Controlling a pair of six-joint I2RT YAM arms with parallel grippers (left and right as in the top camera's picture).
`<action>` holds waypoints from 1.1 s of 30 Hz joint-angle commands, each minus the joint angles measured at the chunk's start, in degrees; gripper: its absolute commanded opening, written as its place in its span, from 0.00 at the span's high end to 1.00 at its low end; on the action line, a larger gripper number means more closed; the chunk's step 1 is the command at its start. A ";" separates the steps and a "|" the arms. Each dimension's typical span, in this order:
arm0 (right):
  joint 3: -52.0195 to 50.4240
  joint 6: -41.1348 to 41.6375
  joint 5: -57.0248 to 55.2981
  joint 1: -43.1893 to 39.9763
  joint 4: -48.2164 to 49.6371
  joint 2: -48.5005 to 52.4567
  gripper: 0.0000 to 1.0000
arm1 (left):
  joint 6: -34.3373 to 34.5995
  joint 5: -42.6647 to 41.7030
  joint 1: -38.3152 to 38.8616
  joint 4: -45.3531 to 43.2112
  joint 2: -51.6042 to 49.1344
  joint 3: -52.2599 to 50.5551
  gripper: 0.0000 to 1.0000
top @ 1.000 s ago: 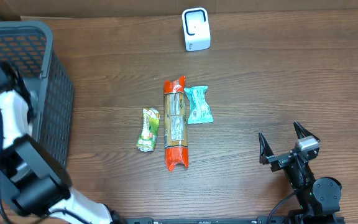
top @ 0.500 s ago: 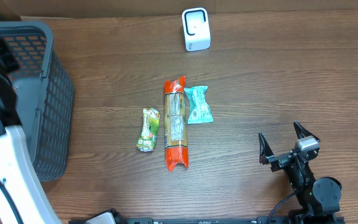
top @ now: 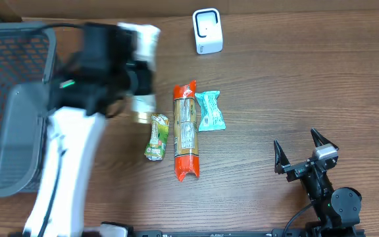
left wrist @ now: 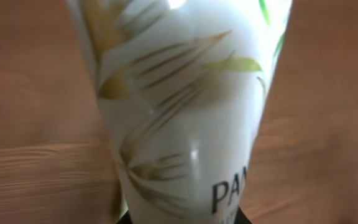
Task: Scan the item barcode
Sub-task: 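Lift the white tube out and lay it right of the teal snack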
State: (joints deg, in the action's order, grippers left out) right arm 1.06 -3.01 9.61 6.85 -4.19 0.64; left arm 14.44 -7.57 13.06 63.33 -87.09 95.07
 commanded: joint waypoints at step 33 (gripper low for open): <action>-0.61 -0.07 -0.59 0.26 0.22 -0.42 0.00 | 13.11 -14.56 20.50 -17.79 -26.10 5.66 0.43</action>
State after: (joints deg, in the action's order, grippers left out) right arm 1.06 -2.98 9.58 6.85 -4.19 0.62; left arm 35.51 -19.62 35.14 43.13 -118.91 93.80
